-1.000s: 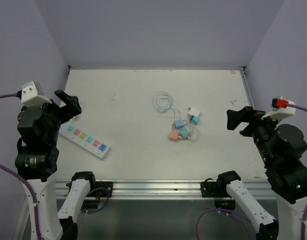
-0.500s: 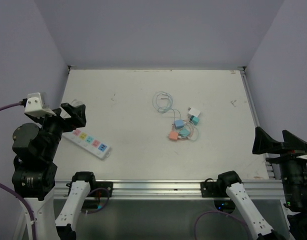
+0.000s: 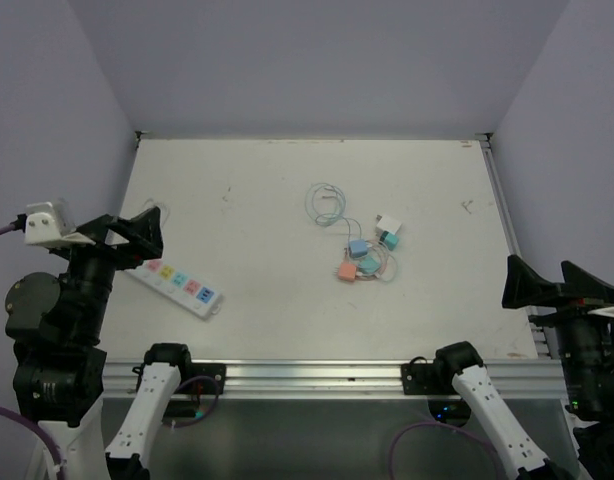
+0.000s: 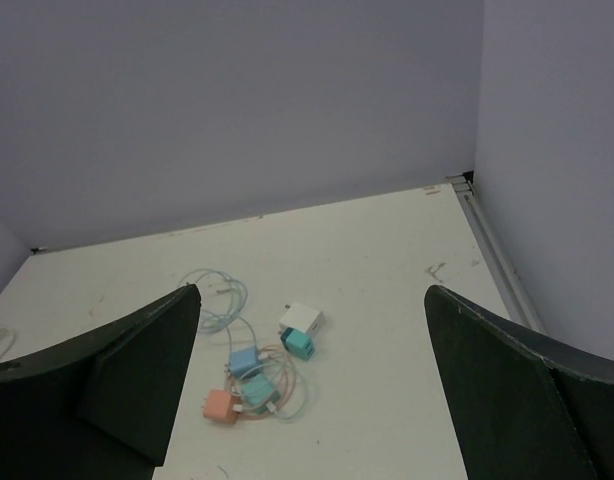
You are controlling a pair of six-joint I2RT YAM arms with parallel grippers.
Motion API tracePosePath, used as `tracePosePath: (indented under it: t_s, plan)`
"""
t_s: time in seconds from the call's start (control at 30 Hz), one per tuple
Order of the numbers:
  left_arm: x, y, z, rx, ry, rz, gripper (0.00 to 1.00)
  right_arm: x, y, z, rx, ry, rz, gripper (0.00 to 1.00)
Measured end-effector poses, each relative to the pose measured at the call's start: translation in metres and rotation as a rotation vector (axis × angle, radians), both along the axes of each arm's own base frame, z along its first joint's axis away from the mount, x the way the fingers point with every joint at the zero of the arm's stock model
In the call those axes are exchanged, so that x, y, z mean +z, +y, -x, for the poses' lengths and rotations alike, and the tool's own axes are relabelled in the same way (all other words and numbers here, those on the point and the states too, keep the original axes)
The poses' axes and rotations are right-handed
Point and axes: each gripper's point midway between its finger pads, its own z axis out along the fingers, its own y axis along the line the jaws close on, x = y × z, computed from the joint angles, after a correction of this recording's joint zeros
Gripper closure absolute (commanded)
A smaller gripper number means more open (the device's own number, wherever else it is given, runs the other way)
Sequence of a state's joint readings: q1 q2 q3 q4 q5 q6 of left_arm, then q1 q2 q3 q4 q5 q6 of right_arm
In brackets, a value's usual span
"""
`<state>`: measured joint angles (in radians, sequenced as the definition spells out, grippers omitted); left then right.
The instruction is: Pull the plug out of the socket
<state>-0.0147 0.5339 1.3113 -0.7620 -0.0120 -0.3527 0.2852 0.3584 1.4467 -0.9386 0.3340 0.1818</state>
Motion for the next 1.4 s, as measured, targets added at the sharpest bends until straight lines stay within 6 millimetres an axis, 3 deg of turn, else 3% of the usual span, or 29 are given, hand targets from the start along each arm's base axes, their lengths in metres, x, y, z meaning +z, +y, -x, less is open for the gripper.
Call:
tracePosePath:
  t_s: [0.1,0.23,0.73,1.4]
  plan:
    - [0.026,-0.003,0.019,-0.017,-0.081,0.008,0.01,0.000,-0.002,0.000,-0.003,-0.002,0.001,0.01]
    - [0.040,0.000,0.042,-0.014,-0.145,0.024,0.01,0.000,-0.004,0.000,-0.003,-0.004,0.006,0.01]
    - [0.016,0.009,0.080,0.000,-0.130,0.048,0.01,-0.019,-0.008,0.007,-0.014,-0.011,0.024,0.01]
    - [0.025,0.043,0.095,0.151,-0.186,0.072,0.01,-0.041,-0.004,-0.006,-0.014,0.042,0.044,0.01]
